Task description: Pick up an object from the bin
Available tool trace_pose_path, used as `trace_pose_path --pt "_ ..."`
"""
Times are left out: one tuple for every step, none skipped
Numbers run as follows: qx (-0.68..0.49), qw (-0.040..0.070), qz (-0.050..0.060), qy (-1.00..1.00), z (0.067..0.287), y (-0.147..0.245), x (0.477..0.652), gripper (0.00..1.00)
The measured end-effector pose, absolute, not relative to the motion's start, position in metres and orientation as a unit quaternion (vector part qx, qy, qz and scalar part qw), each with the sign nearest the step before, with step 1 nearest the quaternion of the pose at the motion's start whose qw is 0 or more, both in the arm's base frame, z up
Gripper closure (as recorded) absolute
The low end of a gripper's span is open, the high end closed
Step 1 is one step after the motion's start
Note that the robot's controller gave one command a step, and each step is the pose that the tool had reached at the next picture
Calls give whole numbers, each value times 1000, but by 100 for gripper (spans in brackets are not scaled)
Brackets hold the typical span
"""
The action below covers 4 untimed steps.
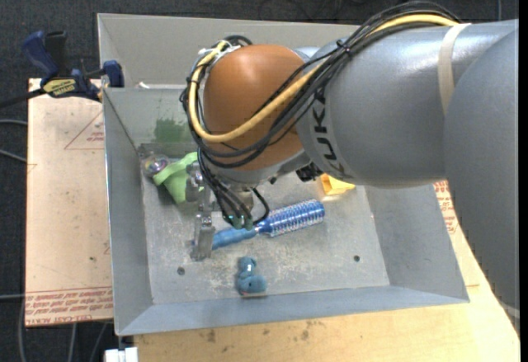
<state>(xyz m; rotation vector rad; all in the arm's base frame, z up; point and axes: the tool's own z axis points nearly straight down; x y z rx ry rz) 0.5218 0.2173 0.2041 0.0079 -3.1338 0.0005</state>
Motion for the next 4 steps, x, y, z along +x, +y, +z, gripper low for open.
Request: trace_pose_path --pt "-157 2 1 -988 110 159 554 0" --pt "-151 2 1 -989 67 144 541 0" --pt "-151 0 -1 -989 70 146 543 100" --pt "-139 -4 -2 -990 209 148 556 100"
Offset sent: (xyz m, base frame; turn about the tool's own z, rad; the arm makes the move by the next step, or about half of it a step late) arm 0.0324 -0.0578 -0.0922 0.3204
